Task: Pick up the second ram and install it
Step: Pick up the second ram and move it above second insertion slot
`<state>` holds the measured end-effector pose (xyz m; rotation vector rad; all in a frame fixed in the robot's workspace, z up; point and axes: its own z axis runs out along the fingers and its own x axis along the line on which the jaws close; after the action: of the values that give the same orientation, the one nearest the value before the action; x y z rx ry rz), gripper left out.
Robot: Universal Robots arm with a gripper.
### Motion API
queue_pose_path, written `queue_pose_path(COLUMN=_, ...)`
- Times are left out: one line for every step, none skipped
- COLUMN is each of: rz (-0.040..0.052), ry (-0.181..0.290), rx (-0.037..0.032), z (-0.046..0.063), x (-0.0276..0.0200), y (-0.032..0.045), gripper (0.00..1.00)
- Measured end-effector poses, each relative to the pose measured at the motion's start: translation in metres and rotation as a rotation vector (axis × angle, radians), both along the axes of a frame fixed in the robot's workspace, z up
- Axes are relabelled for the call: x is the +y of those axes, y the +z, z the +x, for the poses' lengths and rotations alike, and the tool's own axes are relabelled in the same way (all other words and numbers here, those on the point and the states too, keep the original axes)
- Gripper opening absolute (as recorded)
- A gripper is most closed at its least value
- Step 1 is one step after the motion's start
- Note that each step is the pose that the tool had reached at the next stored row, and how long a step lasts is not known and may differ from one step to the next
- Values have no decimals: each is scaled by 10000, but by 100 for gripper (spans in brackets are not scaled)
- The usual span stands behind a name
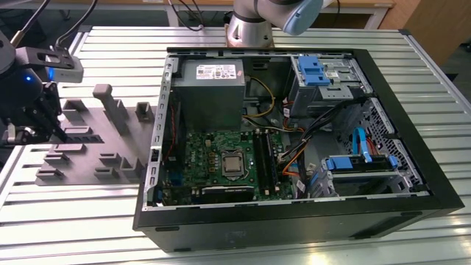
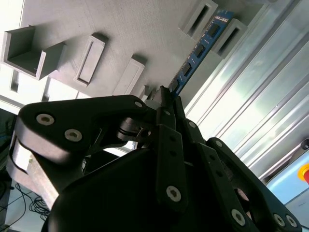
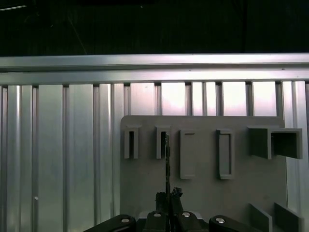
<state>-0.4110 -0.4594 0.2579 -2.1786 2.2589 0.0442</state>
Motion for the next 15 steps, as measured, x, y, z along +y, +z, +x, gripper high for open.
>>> queue_pose_path(rz=0, ry=0, rx=-1, z=0, x=0, y=3, gripper=14)
queue_pose_path(rz=0, ry=0, rx=0, z=0, x=0, y=7, gripper=14)
queue_pose_path(rz=0, ry=0, rx=0, z=0, x=0, y=10, gripper=14)
queue_pose_path(rz=0, ry=0, rx=0, z=0, x=0, y=13, gripper=14)
queue_pose_path(rz=0, ry=0, rx=-1, z=-1, x=0, y=15, gripper=14)
queue_pose_path(rz=0, ry=0, rx=0, z=0, x=0, y=17, gripper=14)
queue_pose_path(rz=0, ry=0, rx=0, z=-1, x=0, y=20, gripper=14)
queue_pose_path(rz=0, ry=0, rx=0, z=-1, x=0, y=23, gripper=14)
queue_pose_path(rz=0, ry=0, rx=0, z=-1, x=0, y=25, gripper=14)
queue_pose_path(rz=0, ry=0, rx=0, z=-1, x=0, y=28, gripper=14)
queue_pose_path(rz=0, ry=0, rx=0, z=-1, x=0, y=31, gripper=14)
queue_pose_path(rz=0, ry=0, rx=0, z=-1, x=0, y=34, gripper=14)
queue_pose_path(rz=0, ry=0, rx=0, z=-1, x=0, y=37, gripper=14)
queue_pose_path(rz=-1, ry=0, rx=1, z=-1, x=0, y=42, gripper=14)
queue_pose_path(rz=-1, ry=-1, rx=1, z=-2, x=0, y=46, gripper=14)
